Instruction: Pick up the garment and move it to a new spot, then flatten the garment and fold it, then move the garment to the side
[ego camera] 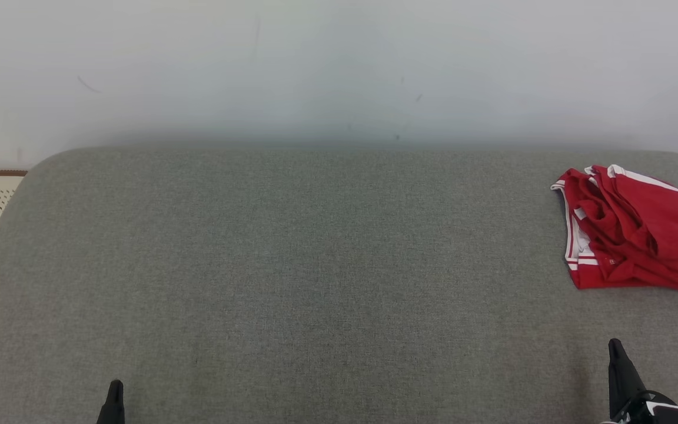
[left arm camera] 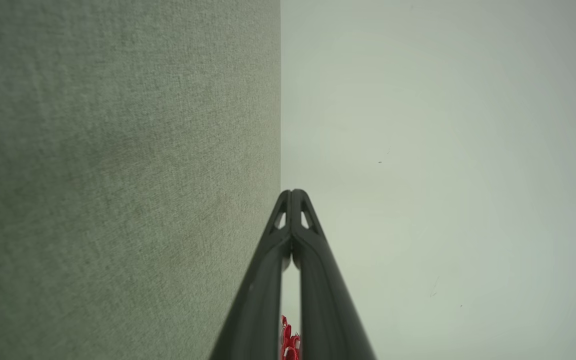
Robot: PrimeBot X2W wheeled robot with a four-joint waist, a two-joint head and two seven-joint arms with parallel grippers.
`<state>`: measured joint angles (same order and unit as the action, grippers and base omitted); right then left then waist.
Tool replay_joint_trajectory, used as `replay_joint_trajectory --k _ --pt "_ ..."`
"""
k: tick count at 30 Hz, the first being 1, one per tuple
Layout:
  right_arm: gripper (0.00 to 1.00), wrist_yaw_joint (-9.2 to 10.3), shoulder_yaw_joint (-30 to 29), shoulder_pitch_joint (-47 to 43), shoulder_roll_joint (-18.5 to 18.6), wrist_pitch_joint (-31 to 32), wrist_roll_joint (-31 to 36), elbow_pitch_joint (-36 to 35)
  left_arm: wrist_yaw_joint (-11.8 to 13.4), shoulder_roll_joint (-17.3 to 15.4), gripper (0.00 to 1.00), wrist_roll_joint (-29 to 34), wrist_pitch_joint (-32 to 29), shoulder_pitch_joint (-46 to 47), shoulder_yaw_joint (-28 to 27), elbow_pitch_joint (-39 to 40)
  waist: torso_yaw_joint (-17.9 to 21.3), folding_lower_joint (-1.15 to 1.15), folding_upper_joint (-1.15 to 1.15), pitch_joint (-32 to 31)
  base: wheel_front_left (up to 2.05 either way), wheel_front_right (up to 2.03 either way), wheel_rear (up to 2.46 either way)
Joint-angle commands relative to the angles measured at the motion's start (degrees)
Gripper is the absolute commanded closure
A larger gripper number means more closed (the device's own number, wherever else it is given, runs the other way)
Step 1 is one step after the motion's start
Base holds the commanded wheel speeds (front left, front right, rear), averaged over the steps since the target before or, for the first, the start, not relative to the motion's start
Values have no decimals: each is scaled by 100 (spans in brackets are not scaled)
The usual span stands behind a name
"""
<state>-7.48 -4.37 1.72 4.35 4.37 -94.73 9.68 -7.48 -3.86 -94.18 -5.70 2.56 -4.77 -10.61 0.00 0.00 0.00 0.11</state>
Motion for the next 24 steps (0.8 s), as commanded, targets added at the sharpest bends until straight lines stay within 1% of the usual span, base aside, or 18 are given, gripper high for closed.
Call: replay_joint_trajectory --k 1,24 --pt "100 -2 -9 14 -1 20 58 -2 -22 -12 100 44 -21 36 -21 -15 0 0 0 0 0 0 0" --pt "100 -2 -51 19 -34 60 79 1 -22 15 100 57 -46 40 -57 -18 0 0 0 0 0 0 0"
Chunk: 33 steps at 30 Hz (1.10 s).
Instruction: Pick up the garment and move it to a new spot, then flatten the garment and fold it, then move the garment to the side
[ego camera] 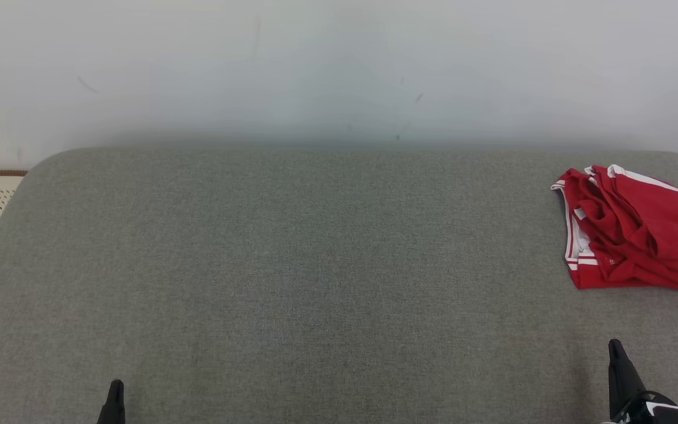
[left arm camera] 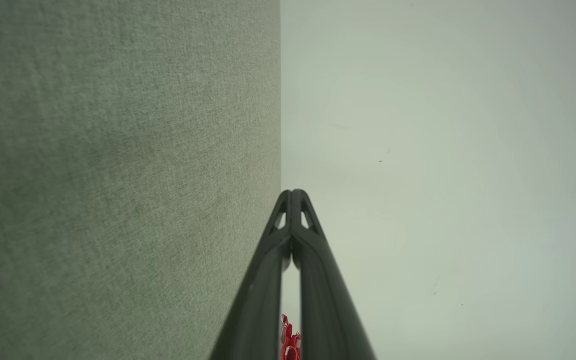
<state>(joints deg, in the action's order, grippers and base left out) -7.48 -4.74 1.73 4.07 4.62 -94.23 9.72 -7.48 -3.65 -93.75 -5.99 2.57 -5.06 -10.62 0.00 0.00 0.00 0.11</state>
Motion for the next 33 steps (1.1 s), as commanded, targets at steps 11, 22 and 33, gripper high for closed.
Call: replay_joint_trajectory --k 11,22,33 --pt "100 -2 -29 20 -21 41 39 -1 -22 0 100 32 -30 41 -42 -17 0 0 0 0 0 0 0" --pt "100 -2 -41 22 -31 48 49 0 -22 11 100 42 -33 42 -53 -18 0 0 0 0 0 0 0" --pt "100 -2 -56 23 -42 65 57 1 -22 21 100 53 -48 44 -65 -18 0 0 0 0 0 0 0"
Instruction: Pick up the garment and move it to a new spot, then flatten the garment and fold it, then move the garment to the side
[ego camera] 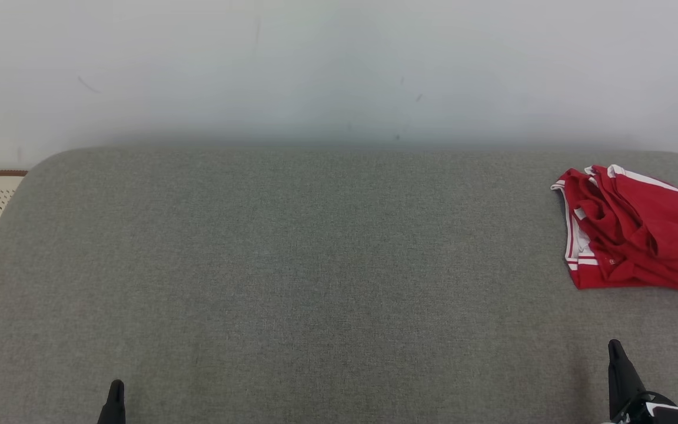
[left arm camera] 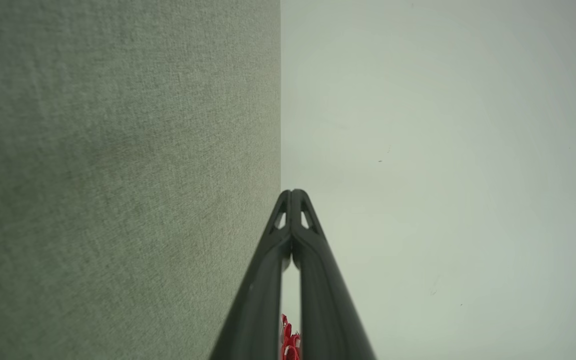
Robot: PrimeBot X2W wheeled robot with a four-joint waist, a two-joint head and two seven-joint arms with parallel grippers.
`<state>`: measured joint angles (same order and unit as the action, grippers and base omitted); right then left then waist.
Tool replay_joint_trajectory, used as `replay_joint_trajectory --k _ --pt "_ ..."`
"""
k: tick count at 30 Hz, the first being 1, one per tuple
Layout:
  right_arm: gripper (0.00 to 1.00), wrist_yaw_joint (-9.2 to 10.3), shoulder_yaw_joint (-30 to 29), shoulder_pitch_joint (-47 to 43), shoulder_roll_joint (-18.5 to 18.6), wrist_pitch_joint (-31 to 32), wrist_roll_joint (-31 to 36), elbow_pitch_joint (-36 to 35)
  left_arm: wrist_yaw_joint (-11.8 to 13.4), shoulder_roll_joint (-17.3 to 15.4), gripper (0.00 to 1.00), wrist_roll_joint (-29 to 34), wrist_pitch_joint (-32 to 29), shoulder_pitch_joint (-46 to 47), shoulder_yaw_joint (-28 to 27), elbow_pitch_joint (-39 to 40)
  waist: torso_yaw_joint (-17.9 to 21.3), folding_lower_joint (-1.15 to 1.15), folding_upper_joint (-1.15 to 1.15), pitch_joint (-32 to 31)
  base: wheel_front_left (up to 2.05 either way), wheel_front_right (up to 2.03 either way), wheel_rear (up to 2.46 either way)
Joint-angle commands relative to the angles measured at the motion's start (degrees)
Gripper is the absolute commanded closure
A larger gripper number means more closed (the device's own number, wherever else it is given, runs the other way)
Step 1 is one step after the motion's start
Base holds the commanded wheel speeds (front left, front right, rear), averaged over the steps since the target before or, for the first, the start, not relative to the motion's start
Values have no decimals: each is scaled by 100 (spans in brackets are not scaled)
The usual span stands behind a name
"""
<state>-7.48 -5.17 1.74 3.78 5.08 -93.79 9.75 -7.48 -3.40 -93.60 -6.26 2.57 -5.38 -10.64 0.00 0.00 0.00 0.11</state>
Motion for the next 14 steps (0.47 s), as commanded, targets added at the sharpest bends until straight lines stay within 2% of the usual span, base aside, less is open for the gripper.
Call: replay_joint_trajectory --k 1,14 --pt "100 -2 -14 23 -15 20 15 -2 -22 -4 100 39 -23 43 -34 -16 0 0 0 0 0 0 0" --pt "100 -2 -27 24 -26 33 35 0 -22 7 100 55 -33 45 -45 -16 0 0 0 0 0 0 0"
